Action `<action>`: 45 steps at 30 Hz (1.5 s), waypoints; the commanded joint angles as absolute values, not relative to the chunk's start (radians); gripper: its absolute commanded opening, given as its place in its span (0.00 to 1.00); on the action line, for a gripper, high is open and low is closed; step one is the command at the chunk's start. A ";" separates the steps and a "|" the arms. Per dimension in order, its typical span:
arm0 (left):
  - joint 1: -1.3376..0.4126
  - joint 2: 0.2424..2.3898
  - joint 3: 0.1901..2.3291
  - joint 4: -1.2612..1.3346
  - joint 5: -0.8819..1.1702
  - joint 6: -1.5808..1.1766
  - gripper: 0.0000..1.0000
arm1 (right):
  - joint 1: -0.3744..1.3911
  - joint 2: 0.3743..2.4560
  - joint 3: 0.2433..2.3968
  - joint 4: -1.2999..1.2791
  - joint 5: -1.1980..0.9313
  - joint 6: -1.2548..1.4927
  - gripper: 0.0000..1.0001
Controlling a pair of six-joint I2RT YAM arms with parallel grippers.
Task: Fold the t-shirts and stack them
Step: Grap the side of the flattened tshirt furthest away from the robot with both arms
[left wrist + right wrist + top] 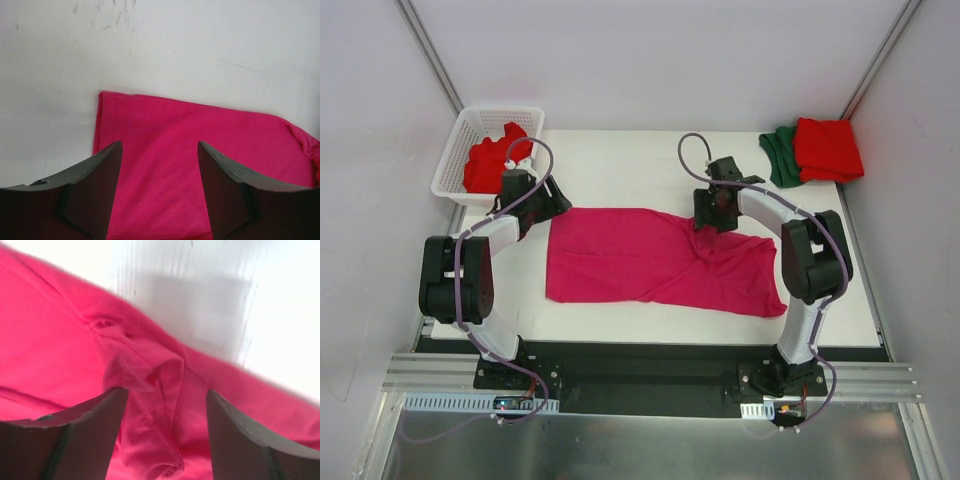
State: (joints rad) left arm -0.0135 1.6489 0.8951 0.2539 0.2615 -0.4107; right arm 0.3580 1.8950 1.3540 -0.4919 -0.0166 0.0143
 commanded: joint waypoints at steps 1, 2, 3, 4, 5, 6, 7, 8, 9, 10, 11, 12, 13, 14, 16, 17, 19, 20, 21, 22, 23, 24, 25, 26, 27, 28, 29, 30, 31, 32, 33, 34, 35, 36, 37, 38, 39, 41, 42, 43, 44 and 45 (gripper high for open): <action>-0.020 1.629 0.927 0.272 0.259 -0.410 0.62 | 0.356 1.924 1.420 -0.451 -0.064 0.006 0.66; -0.020 1.628 0.927 0.272 0.258 -0.410 0.63 | 0.356 1.931 1.431 -0.449 -0.067 0.006 0.66; -0.020 1.628 0.927 0.272 0.255 -0.410 0.63 | 0.356 1.939 1.436 -0.448 -0.080 0.006 0.66; -0.020 1.628 0.928 0.272 0.256 -0.410 0.63 | 0.356 1.944 1.439 -0.440 -0.086 0.006 0.65; -0.020 1.628 0.928 0.270 0.256 -0.408 0.63 | 0.356 1.944 1.439 -0.436 -0.101 0.006 0.65; -0.020 1.628 0.927 0.270 0.256 -0.410 0.63 | 0.357 1.941 1.437 -0.431 -0.110 0.006 0.65; -0.020 1.629 0.927 0.270 0.256 -0.408 0.63 | 0.356 1.942 1.436 -0.422 -0.118 0.006 0.65; -0.020 1.631 0.927 0.270 0.255 -0.408 0.63 | 0.356 1.941 1.433 -0.419 -0.129 0.008 0.62; -0.020 1.632 0.927 0.270 0.256 -0.408 0.63 | 0.356 1.940 1.430 -0.416 -0.136 0.006 0.59; -0.020 1.634 0.927 0.270 0.256 -0.410 0.63 | 0.356 1.936 1.427 -0.405 -0.146 0.006 0.51; -0.020 1.634 0.925 0.270 0.256 -0.410 0.63 | 0.357 1.933 1.422 -0.400 -0.164 0.006 0.46; -0.020 1.635 0.927 0.271 0.255 -0.411 0.62 | 0.356 1.928 1.411 -0.396 -0.172 0.006 0.41; -0.020 1.637 0.927 0.270 0.256 -0.411 0.63 | 0.356 1.918 1.407 -0.391 -0.176 0.006 0.34; -0.020 1.637 0.928 0.270 0.256 -0.411 0.63 | 0.356 1.913 1.401 -0.390 -0.184 0.006 0.30; -0.020 1.638 0.928 0.270 0.258 -0.411 0.63 | 0.357 1.887 1.381 -0.387 -0.190 0.006 0.20; -0.020 1.638 0.927 0.270 0.258 -0.413 0.62 | 0.356 1.878 1.373 -0.385 -0.201 0.006 0.18; -0.020 1.641 0.930 0.271 0.259 -0.413 0.62 | 0.356 1.856 1.349 -0.377 -0.216 0.008 0.13; -0.020 1.643 0.930 0.272 0.262 -0.414 0.62 | 0.356 1.838 1.341 -0.376 -0.239 0.006 0.13; -0.020 1.643 0.928 0.273 0.262 -0.416 0.62 | 0.357 1.829 1.336 -0.376 -0.256 0.006 0.13; -0.020 1.644 0.928 0.273 0.264 -0.417 0.62 | 0.357 1.822 1.324 -0.374 -0.271 0.008 0.11; -0.020 1.643 0.928 0.273 0.265 -0.419 0.62 | 0.359 1.806 1.316 -0.374 -0.303 0.006 0.11; -0.020 1.643 0.927 0.273 0.264 -0.417 0.62 | 0.360 1.796 1.309 -0.374 -0.314 0.008 0.10; -0.020 1.638 0.927 0.273 0.264 -0.417 0.61 | 0.365 1.786 1.302 -0.373 -0.327 0.006 0.09; -0.020 1.637 0.923 0.275 0.262 -0.417 0.62 | 0.370 1.773 1.287 -0.376 -0.346 0.006 0.09; -0.020 1.634 0.920 0.275 0.261 -0.417 0.61 | 0.371 1.755 1.281 -0.379 -0.356 0.006 0.10; -0.020 1.634 0.920 0.275 0.261 -0.417 0.61 | 0.379 1.747 1.278 -0.388 -0.365 0.008 0.10; -0.020 1.634 0.920 0.275 0.261 -0.417 0.61 | 0.382 1.738 1.266 -0.391 -0.382 -0.008 0.10; -0.020 1.635 0.920 0.276 0.264 -0.420 0.61 | 0.387 1.723 1.258 -0.393 -0.394 -0.020 0.10; -0.020 1.635 0.922 0.276 0.264 -0.420 0.61 | 0.391 1.720 1.255 -0.397 -0.408 -0.021 0.09; -0.021 1.637 0.922 0.276 0.267 -0.422 0.61 | 0.393 1.717 1.244 -0.400 -0.443 -0.025 0.09; -0.021 1.638 0.922 0.278 0.268 -0.423 0.60 | 0.396 1.713 1.240 -0.402 -0.460 -0.025 0.09; -0.021 1.640 0.922 0.279 0.270 -0.423 0.60 | 0.396 1.715 1.233 -0.403 -0.480 -0.026 0.09; -0.021 1.640 0.923 0.279 0.270 -0.425 0.60 | 0.399 1.715 1.232 -0.410 -0.526 -0.029 0.09; -0.021 1.640 0.922 0.279 0.270 -0.425 0.60 | 0.402 1.723 1.232 -0.425 -0.546 -0.041 0.15; -0.021 1.640 0.922 0.279 0.268 -0.425 0.60 | 0.406 1.729 1.235 -0.439 -0.586 -0.052 0.23; -0.021 1.640 0.923 0.279 0.270 -0.425 0.60 | 0.411 1.735 1.239 -0.454 -0.603 -0.064 0.32; -0.021 1.641 0.922 0.279 0.270 -0.426 0.60 | 0.420 1.743 1.246 -0.475 -0.618 -0.080 0.47; -0.021 1.643 0.923 0.279 0.273 -0.428 0.60 | 0.425 1.753 1.246 -0.486 -0.681 -0.089 0.56; -0.021 1.644 0.923 0.279 0.273 -0.428 0.60 | 0.428 1.752 1.235 -0.480 -0.693 -0.090 0.61; -0.023 1.644 0.923 0.279 0.273 -0.428 0.59 | 0.428 1.743 1.230 -0.473 -0.696 -0.081 0.62; -0.023 1.644 0.925 0.279 0.273 -0.428 0.59 | 0.428 1.735 1.218 -0.462 -0.687 -0.077 0.63; -0.023 1.644 0.923 0.279 0.275 -0.428 0.59 | 0.428 1.724 1.210 -0.450 -0.667 -0.072 0.64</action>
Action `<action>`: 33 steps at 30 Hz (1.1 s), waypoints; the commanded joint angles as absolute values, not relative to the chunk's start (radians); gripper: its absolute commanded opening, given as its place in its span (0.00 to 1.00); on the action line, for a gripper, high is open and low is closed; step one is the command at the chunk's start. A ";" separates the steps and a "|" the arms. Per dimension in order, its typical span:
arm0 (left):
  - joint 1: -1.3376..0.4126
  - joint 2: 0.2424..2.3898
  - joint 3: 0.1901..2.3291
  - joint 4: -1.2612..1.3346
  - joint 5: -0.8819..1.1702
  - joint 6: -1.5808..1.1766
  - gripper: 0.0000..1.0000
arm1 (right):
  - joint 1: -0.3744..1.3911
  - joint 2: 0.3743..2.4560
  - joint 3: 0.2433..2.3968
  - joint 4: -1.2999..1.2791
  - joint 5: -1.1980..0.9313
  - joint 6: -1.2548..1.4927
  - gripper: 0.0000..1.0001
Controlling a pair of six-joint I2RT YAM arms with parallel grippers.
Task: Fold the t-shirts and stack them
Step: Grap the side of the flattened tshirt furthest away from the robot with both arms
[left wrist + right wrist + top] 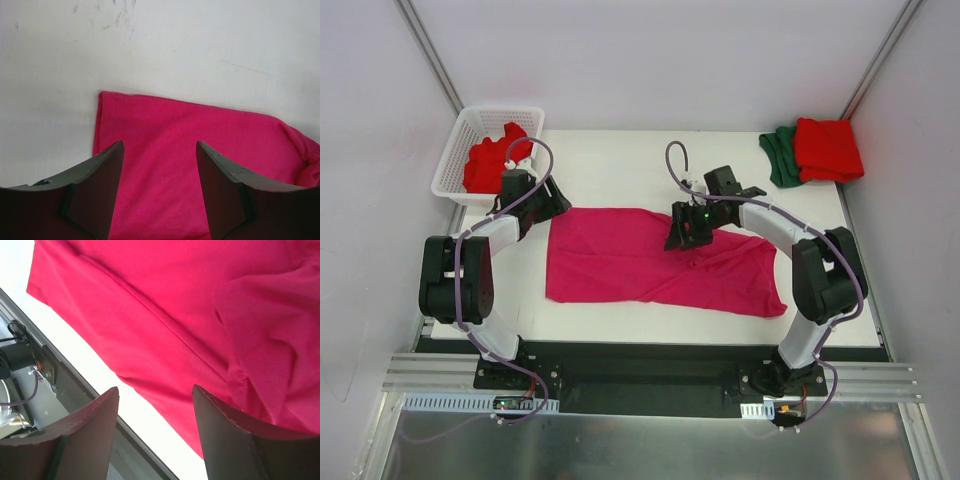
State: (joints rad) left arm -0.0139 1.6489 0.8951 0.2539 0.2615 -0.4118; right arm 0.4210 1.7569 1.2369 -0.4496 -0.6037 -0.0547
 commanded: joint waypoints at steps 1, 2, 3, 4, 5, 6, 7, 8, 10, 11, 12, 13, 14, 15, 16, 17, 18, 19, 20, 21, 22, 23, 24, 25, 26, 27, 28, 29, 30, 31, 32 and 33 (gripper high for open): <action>-0.023 1.644 0.925 0.279 0.275 -0.428 0.59 | 0.429 1.712 1.197 -0.446 -0.607 -0.066 0.64; -0.023 1.644 0.925 0.279 0.275 -0.428 0.59 | 0.430 1.683 1.189 -0.445 -0.565 -0.060 0.64; -0.023 1.644 0.925 0.279 0.276 -0.429 0.59 | 0.428 1.665 1.181 -0.443 -0.514 -0.054 0.64; -0.023 1.644 0.925 0.279 0.276 -0.428 0.59 | 0.429 1.648 1.167 -0.446 -0.414 -0.046 0.64; -0.025 1.646 0.925 0.279 0.275 -0.428 0.59 | 0.430 1.620 1.164 -0.452 -0.367 -0.034 0.64; -0.025 1.649 0.925 0.279 0.278 -0.428 0.59 | 0.428 1.609 1.161 -0.468 -0.326 -0.031 0.64; -0.025 1.649 0.927 0.279 0.278 -0.428 0.59 | 0.428 1.600 1.157 -0.472 -0.266 -0.025 0.64; -0.026 1.651 0.928 0.279 0.279 -0.428 0.59 | 0.428 1.591 1.146 -0.474 -0.244 -0.018 0.64; -0.028 1.655 0.931 0.279 0.281 -0.428 0.58 | 0.430 1.563 1.134 -0.472 -0.183 -0.011 0.64; -0.028 1.655 0.931 0.279 0.282 -0.429 0.58 | 0.428 1.557 1.121 -0.474 -0.166 -0.006 0.64; -0.028 1.655 0.933 0.281 0.284 -0.428 0.58 | 0.429 1.546 1.115 -0.469 -0.152 -0.006 0.64; -0.028 1.655 0.933 0.281 0.282 -0.428 0.58 | 0.431 1.545 1.114 -0.472 -0.109 -0.005 0.64; -0.028 1.654 0.933 0.281 0.284 -0.428 0.58 | 0.430 1.548 1.115 -0.482 -0.086 -0.003 0.64; -0.028 1.655 0.934 0.279 0.284 -0.426 0.58 | 0.430 1.566 1.120 -0.489 -0.065 -0.003 0.63; -0.028 1.655 0.933 0.279 0.282 -0.426 0.58 | 0.431 1.577 1.123 -0.495 -0.030 -0.003 0.60; -0.028 1.654 0.933 0.279 0.282 -0.426 0.58 | 0.430 1.588 1.124 -0.495 -0.012 -0.003 0.55; -0.028 1.654 0.933 0.279 0.282 -0.426 0.58 | 0.431 1.597 1.123 -0.492 -0.008 0.024 0.40; -0.028 1.654 0.933 0.279 0.282 -0.426 0.58 | 0.431 1.620 1.123 -0.489 0.055 0.031 0.29; -0.029 1.652 0.933 0.279 0.282 -0.425 0.58 | 0.433 1.631 1.124 -0.479 0.072 0.034 0.06; -0.029 1.651 0.933 0.279 0.279 -0.425 0.58 | 0.431 1.644 1.135 -0.477 0.086 0.034 0.01; -0.029 1.652 0.933 0.279 0.279 -0.423 0.58 | 0.431 1.673 1.144 -0.476 0.095 0.031 0.01; -0.029 1.651 0.933 0.279 0.281 -0.423 0.58 | 0.433 1.686 1.153 -0.472 0.101 0.028 0.01; -0.029 1.649 0.934 0.278 0.278 -0.423 0.58 | 0.434 1.701 1.172 -0.472 0.106 0.025 0.01; -0.029 1.649 0.934 0.276 0.276 -0.420 0.58 | 0.437 1.710 1.180 -0.474 0.118 0.020 0.01; -0.029 1.648 0.933 0.276 0.276 -0.420 0.58 | 0.439 1.730 1.186 -0.474 0.124 0.017 0.01; -0.029 1.646 0.933 0.273 0.275 -0.417 0.58 | 0.442 1.739 1.193 -0.477 0.129 0.018 0.01; -0.029 1.646 0.934 0.273 0.273 -0.417 0.58 | 0.440 1.747 1.203 -0.477 0.132 0.014 0.01; -0.029 1.644 0.934 0.273 0.272 -0.416 0.58 | 0.442 1.764 1.209 -0.479 0.132 0.014 0.01; -0.029 1.646 0.931 0.272 0.270 -0.416 0.58 | 0.443 1.769 1.210 -0.477 0.127 0.011 0.01; -0.029 1.646 0.933 0.272 0.271 -0.414 0.57 | 0.445 1.772 1.207 -0.476 0.120 0.009 0.01; -0.029 1.646 0.933 0.272 0.272 -0.414 0.57 | 0.448 1.769 1.204 -0.468 0.112 0.006 0.01; -0.029 1.646 0.933 0.270 0.273 -0.413 0.58 | 0.451 1.766 1.201 -0.462 0.089 0.006 0.01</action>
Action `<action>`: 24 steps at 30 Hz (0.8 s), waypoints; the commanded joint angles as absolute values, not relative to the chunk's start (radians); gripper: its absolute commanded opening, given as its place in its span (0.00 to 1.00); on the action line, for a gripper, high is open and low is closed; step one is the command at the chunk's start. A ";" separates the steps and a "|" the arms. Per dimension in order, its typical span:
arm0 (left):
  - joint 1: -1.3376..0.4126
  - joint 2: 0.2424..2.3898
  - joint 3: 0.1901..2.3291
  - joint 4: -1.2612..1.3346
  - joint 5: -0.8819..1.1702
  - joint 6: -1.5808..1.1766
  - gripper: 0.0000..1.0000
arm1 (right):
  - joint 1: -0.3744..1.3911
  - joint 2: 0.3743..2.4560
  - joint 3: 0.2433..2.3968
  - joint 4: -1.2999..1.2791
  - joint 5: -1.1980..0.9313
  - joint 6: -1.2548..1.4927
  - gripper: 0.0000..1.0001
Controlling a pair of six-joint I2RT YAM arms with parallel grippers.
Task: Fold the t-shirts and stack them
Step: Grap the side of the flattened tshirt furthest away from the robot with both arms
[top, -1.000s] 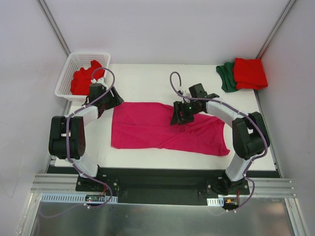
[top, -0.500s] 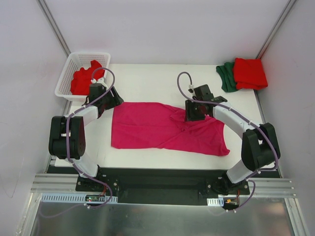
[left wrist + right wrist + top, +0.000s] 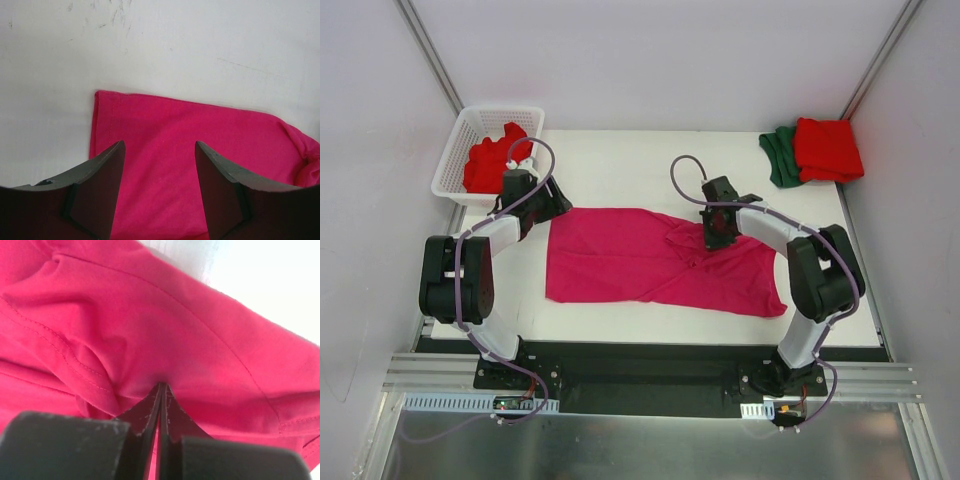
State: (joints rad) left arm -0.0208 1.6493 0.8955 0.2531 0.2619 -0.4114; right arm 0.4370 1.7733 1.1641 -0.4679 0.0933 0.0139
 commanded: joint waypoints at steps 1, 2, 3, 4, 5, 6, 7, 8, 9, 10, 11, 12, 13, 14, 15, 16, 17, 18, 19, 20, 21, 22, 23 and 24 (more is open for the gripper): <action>-0.029 1.647 0.930 0.270 0.270 -0.414 0.58 | 0.453 1.763 1.197 -0.459 0.075 0.006 0.01; -0.029 1.649 0.931 0.271 0.270 -0.414 0.58 | 0.459 1.758 1.189 -0.450 0.066 0.006 0.01; -0.029 1.651 0.933 0.270 0.271 -0.414 0.57 | 0.463 1.752 1.186 -0.449 0.057 0.006 0.01; -0.029 1.654 0.933 0.271 0.272 -0.416 0.57 | 0.466 1.750 1.184 -0.451 0.051 0.006 0.01; -0.029 1.655 0.934 0.272 0.272 -0.417 0.57 | 0.474 1.749 1.178 -0.449 0.046 0.006 0.01; -0.029 1.655 0.934 0.272 0.275 -0.417 0.57 | 0.477 1.744 1.175 -0.452 0.034 0.006 0.01; -0.029 1.658 0.936 0.272 0.275 -0.419 0.57 | 0.480 1.743 1.172 -0.451 0.026 -0.018 0.01; -0.029 1.658 0.934 0.272 0.273 -0.417 0.57 | 0.483 1.737 1.169 -0.451 0.020 -0.020 0.01; -0.029 1.658 0.933 0.272 0.273 -0.417 0.57 | 0.485 1.733 1.158 -0.451 0.009 -0.021 0.01; -0.029 1.658 0.933 0.272 0.272 -0.417 0.57 | 0.486 1.726 1.154 -0.451 0.009 -0.023 0.01; -0.029 1.657 0.933 0.272 0.272 -0.417 0.57 | 0.488 1.721 1.147 -0.453 -0.023 -0.023 0.01; -0.029 1.658 0.933 0.272 0.272 -0.417 0.57 | 0.491 1.717 1.138 -0.451 -0.034 -0.023 0.02; -0.029 1.658 0.933 0.272 0.272 -0.419 0.57 | 0.489 1.709 1.135 -0.449 -0.064 -0.026 0.01; -0.029 1.660 0.933 0.273 0.273 -0.419 0.57 | 0.491 1.703 1.129 -0.446 -0.081 -0.029 0.01; -0.029 1.660 0.933 0.273 0.275 -0.420 0.57 | 0.492 1.697 1.123 -0.442 -0.119 -0.032 0.01; -0.029 1.661 0.931 0.273 0.275 -0.420 0.57 | 0.491 1.692 1.112 -0.439 -0.144 -0.040 0.01; -0.029 1.661 0.933 0.273 0.275 -0.420 0.57 | 0.492 1.677 1.105 -0.428 -0.167 -0.041 0.01; -0.029 1.663 0.931 0.275 0.275 -0.420 0.57 | 0.492 1.671 1.098 -0.420 -0.220 -0.046 0.01; -0.029 1.663 0.931 0.275 0.275 -0.422 0.57 | 0.494 1.660 1.083 -0.411 -0.250 -0.051 0.01; -0.029 1.664 0.930 0.276 0.273 -0.423 0.57 | 0.492 1.643 1.075 -0.387 -0.277 -0.052 0.01; -0.029 1.664 0.930 0.278 0.275 -0.423 0.57 | 0.492 1.637 1.071 -0.374 -0.334 -0.052 0.01; -0.029 1.666 0.930 0.278 0.276 -0.423 0.56 | 0.492 1.629 1.065 -0.364 -0.359 -0.051 0.01; -0.029 1.667 0.930 0.278 0.276 -0.425 0.57 | 0.494 1.625 1.057 -0.344 -0.383 -0.049 0.01; -0.029 1.667 0.930 0.278 0.278 -0.425 0.57 | 0.494 1.617 1.052 -0.333 -0.450 -0.049 0.01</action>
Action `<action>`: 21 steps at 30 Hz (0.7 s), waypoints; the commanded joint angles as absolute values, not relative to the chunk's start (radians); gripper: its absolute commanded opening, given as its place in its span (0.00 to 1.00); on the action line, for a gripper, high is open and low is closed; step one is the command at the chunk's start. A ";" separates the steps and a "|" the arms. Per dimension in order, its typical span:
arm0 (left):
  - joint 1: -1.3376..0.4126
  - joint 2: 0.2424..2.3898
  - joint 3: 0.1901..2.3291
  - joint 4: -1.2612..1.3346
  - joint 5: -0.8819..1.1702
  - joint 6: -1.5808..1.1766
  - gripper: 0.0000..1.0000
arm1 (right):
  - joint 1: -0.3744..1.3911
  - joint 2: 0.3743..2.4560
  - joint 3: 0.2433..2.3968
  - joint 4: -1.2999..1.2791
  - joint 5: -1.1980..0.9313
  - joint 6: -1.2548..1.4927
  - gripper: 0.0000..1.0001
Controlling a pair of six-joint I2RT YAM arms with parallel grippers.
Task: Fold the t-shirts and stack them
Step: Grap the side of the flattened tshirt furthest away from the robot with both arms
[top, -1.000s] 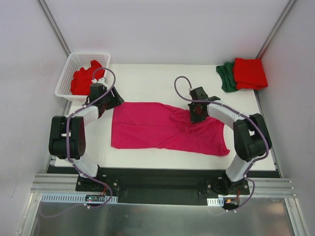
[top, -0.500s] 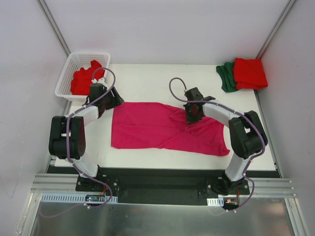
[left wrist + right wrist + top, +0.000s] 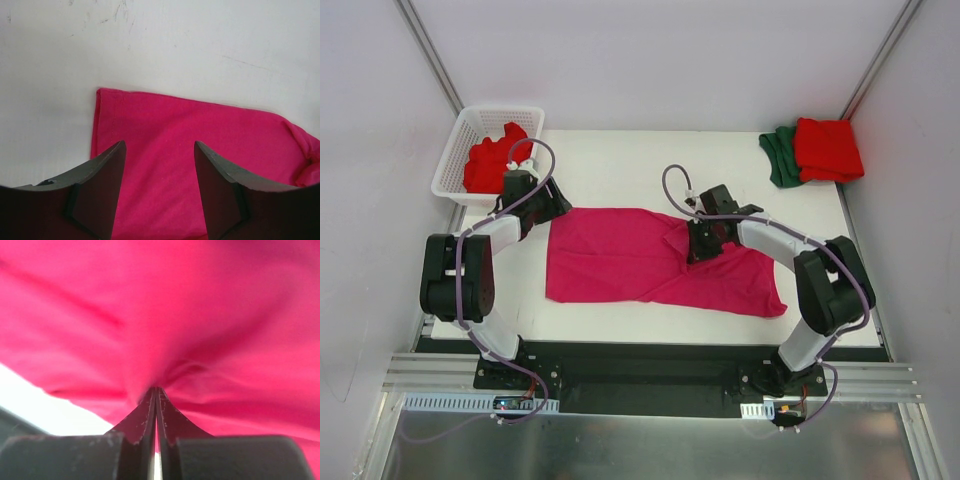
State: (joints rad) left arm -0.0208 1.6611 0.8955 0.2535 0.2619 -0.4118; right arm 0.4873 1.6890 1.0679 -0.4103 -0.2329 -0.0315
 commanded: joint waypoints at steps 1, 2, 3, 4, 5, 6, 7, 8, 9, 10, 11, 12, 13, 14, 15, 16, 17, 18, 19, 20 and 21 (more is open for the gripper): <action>-0.029 1.667 0.930 0.279 0.276 -0.425 0.56 | 0.492 1.615 1.052 -0.324 -0.484 -0.049 0.01; -0.029 1.666 0.928 0.279 0.278 -0.425 0.56 | 0.494 1.617 1.049 -0.305 -0.521 -0.046 0.01; -0.029 1.666 0.928 0.279 0.276 -0.425 0.56 | 0.492 1.620 1.046 -0.292 -0.610 -0.041 0.01; -0.029 1.666 0.928 0.279 0.276 -0.426 0.56 | 0.492 1.627 1.046 -0.279 -0.656 -0.035 0.01; -0.029 1.664 0.928 0.279 0.275 -0.425 0.56 | 0.492 1.632 1.043 -0.252 -0.699 -0.028 0.01; -0.029 1.666 0.928 0.279 0.275 -0.425 0.56 | 0.492 1.638 1.040 -0.238 -0.778 -0.012 0.01; -0.029 1.666 0.928 0.279 0.276 -0.425 0.56 | 0.492 1.653 1.042 -0.230 -0.808 -0.012 0.01; -0.029 1.666 0.927 0.279 0.276 -0.425 0.56 | 0.495 1.660 1.045 -0.232 -0.825 -0.014 0.02; -0.029 1.666 0.925 0.279 0.275 -0.425 0.56 | 0.497 1.658 1.046 -0.235 -0.806 -0.015 0.02; -0.029 1.666 0.925 0.279 0.276 -0.426 0.56 | 0.497 1.645 1.043 -0.239 -0.786 -0.018 0.01; -0.029 1.666 0.925 0.281 0.276 -0.425 0.56 | 0.497 1.635 1.045 -0.247 -0.763 -0.024 0.03; -0.029 1.667 0.925 0.281 0.275 -0.425 0.56 | 0.495 1.623 1.046 -0.261 -0.679 -0.029 0.06; -0.029 1.667 0.927 0.281 0.278 -0.426 0.56 | 0.497 1.614 1.051 -0.290 -0.619 -0.034 0.08; -0.029 1.667 0.927 0.281 0.279 -0.426 0.56 | 0.502 1.583 1.051 -0.301 -0.573 -0.040 0.10; -0.029 1.666 0.928 0.282 0.279 -0.426 0.56 | 0.503 1.569 1.049 -0.308 -0.496 -0.047 0.13; -0.029 1.667 0.928 0.282 0.281 -0.428 0.56 | 0.505 1.553 1.046 -0.328 -0.453 -0.052 0.18; -0.029 1.667 0.928 0.282 0.281 -0.428 0.56 | 0.508 1.528 1.043 -0.337 -0.416 -0.054 0.27; -0.029 1.667 0.928 0.282 0.279 -0.428 0.56 | 0.511 1.517 1.042 -0.347 -0.364 -0.055 0.32; -0.031 1.666 0.928 0.282 0.281 -0.428 0.56 | 0.512 1.508 1.034 -0.369 -0.335 -0.054 0.40; -0.031 1.666 0.928 0.284 0.281 -0.428 0.56 | 0.517 1.499 1.028 -0.379 -0.309 -0.054 0.42; -0.031 1.664 0.927 0.282 0.281 -0.428 0.56 | 0.520 1.479 1.019 -0.382 -0.281 -0.055 0.45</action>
State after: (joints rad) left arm -0.0208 1.6672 0.8955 0.2539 0.2623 -0.4122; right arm 0.5041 1.5688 1.0348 -0.3313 -0.4515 -0.0372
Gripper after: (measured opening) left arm 0.558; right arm 0.405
